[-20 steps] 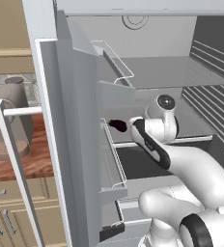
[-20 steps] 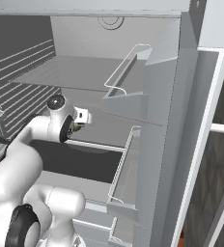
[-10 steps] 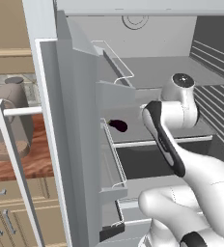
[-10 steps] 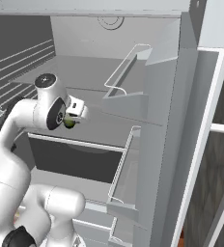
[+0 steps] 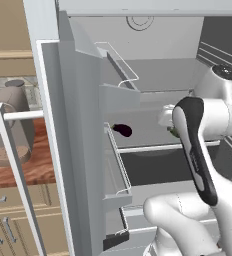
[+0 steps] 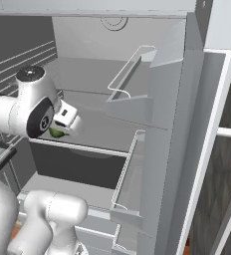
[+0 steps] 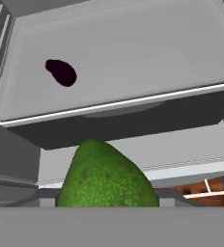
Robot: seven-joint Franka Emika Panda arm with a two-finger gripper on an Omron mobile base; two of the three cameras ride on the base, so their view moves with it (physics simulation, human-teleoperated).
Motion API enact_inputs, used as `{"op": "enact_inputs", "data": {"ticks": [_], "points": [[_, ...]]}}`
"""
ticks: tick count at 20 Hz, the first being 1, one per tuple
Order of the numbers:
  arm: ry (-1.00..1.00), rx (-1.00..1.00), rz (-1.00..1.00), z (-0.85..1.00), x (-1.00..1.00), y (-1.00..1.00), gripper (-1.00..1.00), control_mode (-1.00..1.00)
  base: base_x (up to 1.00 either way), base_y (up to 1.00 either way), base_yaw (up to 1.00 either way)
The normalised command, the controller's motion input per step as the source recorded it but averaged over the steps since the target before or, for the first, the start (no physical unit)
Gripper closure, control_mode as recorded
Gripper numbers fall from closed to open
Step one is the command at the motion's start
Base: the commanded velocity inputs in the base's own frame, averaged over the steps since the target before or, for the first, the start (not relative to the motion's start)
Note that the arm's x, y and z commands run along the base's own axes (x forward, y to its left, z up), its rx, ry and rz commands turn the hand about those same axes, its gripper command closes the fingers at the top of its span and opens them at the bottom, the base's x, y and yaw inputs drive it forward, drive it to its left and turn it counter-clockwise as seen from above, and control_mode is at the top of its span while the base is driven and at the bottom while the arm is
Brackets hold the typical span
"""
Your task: Gather the avocado and eggplant from the fridge and place them on a tray on the dining counter. Then gather the steak and chicken drumstick from the fridge and place them on the other tray.
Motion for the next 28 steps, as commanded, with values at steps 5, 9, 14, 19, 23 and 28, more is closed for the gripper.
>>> {"op": "enact_inputs", "data": {"ticks": [5, 9, 14, 19, 23, 28], "points": [[0.13, 0.06, -0.1, 0.43, -0.98, -0.01, 1.0, -1.0, 0.0, 0.0, 0.0], [0.13, 0.0, -0.1, 0.23, -0.8, 0.0, 1.0, -1.0, 0.0, 0.0, 0.0], [0.04, 0.0, -0.04, 0.0, -0.2, 0.0, 1.0, -1.0, 0.0, 0.0, 0.0], [0.0, 0.0, 0.0, 0.0, -0.03, 0.0, 1.0, -1.0, 0.0, 0.0, 0.0], [-0.07, 0.0, -0.07, -0.03, -0.53, -0.02, 1.0, -1.0, 0.0, 0.0, 0.0], [0.0, 0.0, 0.0, 0.0, 0.0, 0.0, 1.0, 1.0, -1.0, -0.03, -0.18]]}}
